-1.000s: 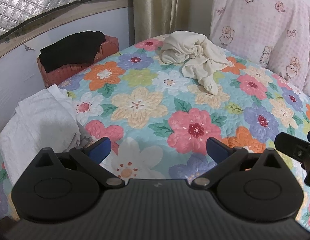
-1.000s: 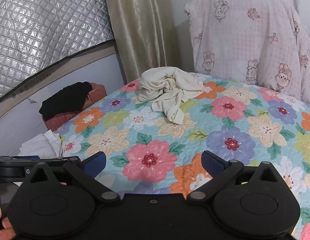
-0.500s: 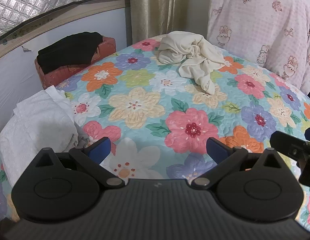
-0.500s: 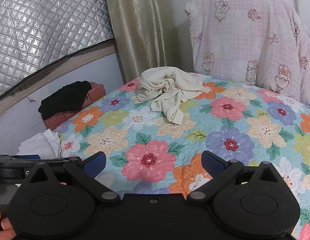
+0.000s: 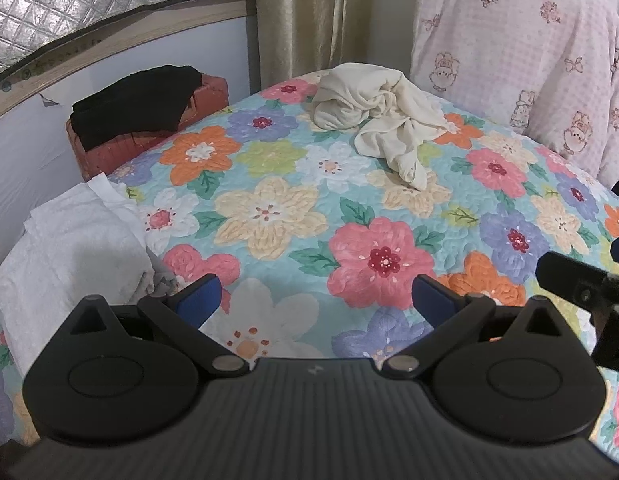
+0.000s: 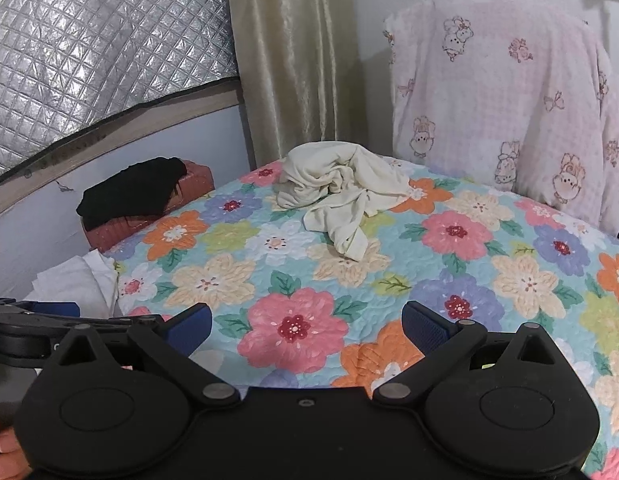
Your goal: Fold clothes
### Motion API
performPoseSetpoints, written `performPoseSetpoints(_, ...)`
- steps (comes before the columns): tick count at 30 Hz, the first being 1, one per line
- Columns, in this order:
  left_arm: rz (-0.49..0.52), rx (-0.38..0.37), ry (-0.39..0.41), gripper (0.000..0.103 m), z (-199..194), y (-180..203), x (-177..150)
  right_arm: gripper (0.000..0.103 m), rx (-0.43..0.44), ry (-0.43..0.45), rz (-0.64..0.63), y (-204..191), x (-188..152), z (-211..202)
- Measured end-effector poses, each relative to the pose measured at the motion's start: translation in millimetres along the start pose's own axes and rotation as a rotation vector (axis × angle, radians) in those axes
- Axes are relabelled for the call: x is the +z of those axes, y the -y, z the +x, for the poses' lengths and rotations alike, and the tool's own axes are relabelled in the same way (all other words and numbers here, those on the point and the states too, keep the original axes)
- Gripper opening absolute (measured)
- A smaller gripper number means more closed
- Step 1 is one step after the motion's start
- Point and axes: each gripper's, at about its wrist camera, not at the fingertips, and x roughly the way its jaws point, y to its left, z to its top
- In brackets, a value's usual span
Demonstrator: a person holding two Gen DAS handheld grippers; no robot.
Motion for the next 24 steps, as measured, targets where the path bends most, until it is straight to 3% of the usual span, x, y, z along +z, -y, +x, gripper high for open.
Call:
performPoseSetpoints(8, 0.011, -0.004, -0.009, 0.103, 1, 1, -3, 0.103, -0.012, -0.013, -0.012, -3, -1, 2)
performPoseSetpoints(9, 0.027, -0.022, -0.012, 0.103, 1, 1, -3, 0.103, -0.017, -0.013, -0.019, -5, -2, 1)
performPoseSetpoints(10, 0.088, -0.09, -0.017, 0.103, 1, 1, -4, 0.103, -0.02, -0.012, -0.025, -5, -2, 1)
performPoseSetpoints(18, 0.126, -0.167, -0.035, 0.103, 12, -2, -3, 0.103, -0.017, -0.011, -0.03, -3, -2, 3)
performPoseSetpoints(24, 0.065, -0.252, 0.001, 0.103, 49, -11, 8, 0.103, 0.111, 0.037, 0.035, 18, 2, 28)
